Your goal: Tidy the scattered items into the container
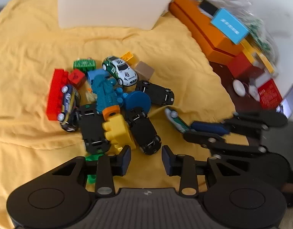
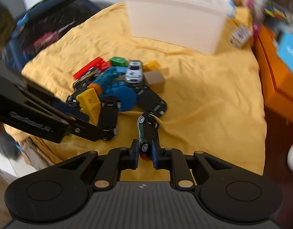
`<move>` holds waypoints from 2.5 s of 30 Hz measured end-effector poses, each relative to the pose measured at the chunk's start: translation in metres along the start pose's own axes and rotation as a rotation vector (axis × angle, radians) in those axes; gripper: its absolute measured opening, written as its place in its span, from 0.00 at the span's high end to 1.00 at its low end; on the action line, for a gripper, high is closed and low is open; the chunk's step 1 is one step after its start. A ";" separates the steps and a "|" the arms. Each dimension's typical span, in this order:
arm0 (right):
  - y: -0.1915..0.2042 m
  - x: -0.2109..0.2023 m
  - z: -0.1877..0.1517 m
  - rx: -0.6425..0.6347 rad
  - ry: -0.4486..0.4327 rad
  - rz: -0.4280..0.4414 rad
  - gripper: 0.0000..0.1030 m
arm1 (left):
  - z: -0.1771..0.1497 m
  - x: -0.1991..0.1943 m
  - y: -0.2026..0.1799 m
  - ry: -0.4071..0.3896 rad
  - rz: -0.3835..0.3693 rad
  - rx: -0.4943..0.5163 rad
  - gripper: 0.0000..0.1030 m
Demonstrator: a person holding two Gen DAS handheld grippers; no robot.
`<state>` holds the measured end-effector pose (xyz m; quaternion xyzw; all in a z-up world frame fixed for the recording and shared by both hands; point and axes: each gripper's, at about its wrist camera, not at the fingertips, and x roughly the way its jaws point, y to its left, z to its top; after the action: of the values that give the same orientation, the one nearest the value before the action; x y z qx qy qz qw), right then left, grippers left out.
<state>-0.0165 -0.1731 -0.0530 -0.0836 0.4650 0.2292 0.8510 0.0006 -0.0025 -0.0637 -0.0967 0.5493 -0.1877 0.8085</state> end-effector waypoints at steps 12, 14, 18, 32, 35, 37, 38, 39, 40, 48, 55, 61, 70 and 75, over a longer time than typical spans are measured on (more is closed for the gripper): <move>-0.047 -0.010 -0.014 0.218 0.007 0.152 0.85 | 0.008 0.010 -0.017 -0.042 0.112 0.027 0.68; -0.051 -0.011 -0.014 0.214 -0.003 0.169 0.85 | 0.004 -0.002 -0.039 -0.053 0.229 0.204 0.68; -0.058 -0.003 -0.012 0.253 0.006 0.297 0.85 | -0.007 0.000 -0.069 -0.044 0.433 0.488 0.68; -0.085 -0.013 -0.021 0.243 -0.037 0.096 0.79 | -0.031 0.005 -0.111 -0.065 0.226 0.470 0.62; -0.075 -0.021 -0.019 0.170 -0.067 0.083 0.69 | -0.026 -0.012 -0.100 -0.125 0.203 0.369 0.60; -0.066 -0.023 -0.017 0.100 -0.079 0.066 0.69 | -0.020 -0.021 -0.086 -0.155 0.158 0.272 0.54; -0.062 -0.023 -0.016 0.081 -0.083 0.063 0.69 | -0.018 -0.022 -0.080 -0.163 0.152 0.230 0.52; -0.059 -0.021 -0.016 0.068 -0.080 0.066 0.69 | -0.016 -0.018 -0.076 -0.157 0.165 0.209 0.51; -0.057 -0.018 -0.015 0.054 -0.068 0.072 0.69 | -0.014 -0.011 -0.074 -0.137 0.180 0.206 0.51; -0.034 0.004 -0.013 -0.092 -0.021 0.031 0.69 | -0.025 0.035 -0.072 -0.034 0.217 0.259 0.51; -0.027 0.016 -0.015 -0.122 0.039 0.002 0.68 | -0.020 0.019 -0.061 -0.075 0.184 0.198 0.68; -0.028 -0.002 0.010 -0.129 -0.038 -0.055 0.68 | 0.018 -0.024 -0.055 -0.192 0.168 0.189 0.68; -0.055 -0.020 0.119 -0.056 -0.290 -0.153 0.68 | 0.135 -0.082 -0.037 -0.432 0.250 0.262 0.68; -0.064 -0.006 0.189 -0.014 -0.374 -0.204 0.68 | 0.208 -0.082 -0.018 -0.471 0.320 0.262 0.67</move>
<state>0.1534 -0.1641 0.0519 -0.0921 0.2863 0.1568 0.9407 0.1627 0.0042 0.0911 0.0552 0.3265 -0.0996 0.9383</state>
